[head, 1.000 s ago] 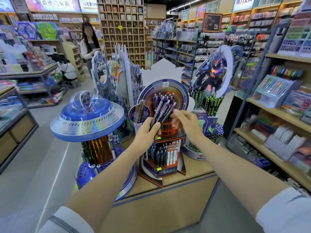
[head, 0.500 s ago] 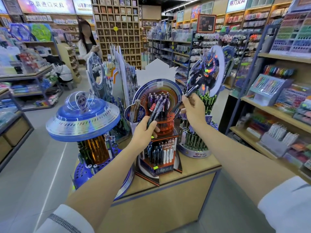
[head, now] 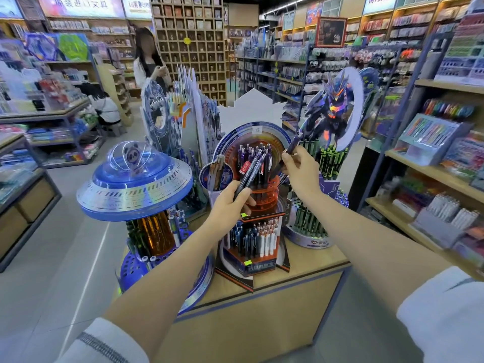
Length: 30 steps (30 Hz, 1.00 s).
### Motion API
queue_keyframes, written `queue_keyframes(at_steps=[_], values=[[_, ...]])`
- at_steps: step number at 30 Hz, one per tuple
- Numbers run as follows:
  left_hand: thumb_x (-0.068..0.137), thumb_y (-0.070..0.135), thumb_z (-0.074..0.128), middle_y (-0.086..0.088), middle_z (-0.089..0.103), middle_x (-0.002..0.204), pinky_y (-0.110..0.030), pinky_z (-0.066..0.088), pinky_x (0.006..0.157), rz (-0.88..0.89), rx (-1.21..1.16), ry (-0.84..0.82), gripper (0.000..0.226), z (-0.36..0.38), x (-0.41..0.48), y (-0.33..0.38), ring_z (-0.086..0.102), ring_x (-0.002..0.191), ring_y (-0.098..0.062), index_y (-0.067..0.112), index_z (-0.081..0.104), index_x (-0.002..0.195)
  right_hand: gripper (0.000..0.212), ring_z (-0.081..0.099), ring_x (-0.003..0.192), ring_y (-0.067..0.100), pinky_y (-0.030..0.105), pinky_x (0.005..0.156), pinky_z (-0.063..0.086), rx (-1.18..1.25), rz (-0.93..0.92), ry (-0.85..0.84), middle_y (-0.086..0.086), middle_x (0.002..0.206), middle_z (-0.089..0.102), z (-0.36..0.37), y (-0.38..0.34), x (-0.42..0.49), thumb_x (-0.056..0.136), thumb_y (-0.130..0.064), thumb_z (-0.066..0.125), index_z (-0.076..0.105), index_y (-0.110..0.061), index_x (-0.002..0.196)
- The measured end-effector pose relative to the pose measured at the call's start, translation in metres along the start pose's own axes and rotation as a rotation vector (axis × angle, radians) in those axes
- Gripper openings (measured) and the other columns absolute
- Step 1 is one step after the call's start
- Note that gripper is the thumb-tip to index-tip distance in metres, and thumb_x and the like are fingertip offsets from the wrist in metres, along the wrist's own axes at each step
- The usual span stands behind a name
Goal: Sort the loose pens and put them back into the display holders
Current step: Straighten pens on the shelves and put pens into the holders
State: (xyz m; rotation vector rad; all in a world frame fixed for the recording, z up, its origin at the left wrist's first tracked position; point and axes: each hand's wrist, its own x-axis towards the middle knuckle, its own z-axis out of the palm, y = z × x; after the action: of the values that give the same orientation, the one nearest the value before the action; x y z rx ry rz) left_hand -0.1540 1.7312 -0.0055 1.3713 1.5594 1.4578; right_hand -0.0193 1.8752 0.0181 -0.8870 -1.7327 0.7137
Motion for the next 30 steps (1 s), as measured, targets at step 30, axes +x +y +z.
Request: queue_keyframes(at_steps=[30], values=[[0.103, 0.024, 0.041, -0.001, 0.052, 0.069, -0.018, 0.036, 0.051, 0.018, 0.026, -0.039, 0.017, 0.015, 0.001, -0.008, 0.042, 0.053, -0.006, 0.011, 0.052, 0.105, 0.023, 0.061, 0.065, 0.015, 0.023, 0.061, 0.051, 0.301, 0.131, -0.333, 0.006, 0.078, 0.068, -0.009, -0.001, -0.035, 0.088, -0.031, 0.068, 0.068, -0.008, 0.091]])
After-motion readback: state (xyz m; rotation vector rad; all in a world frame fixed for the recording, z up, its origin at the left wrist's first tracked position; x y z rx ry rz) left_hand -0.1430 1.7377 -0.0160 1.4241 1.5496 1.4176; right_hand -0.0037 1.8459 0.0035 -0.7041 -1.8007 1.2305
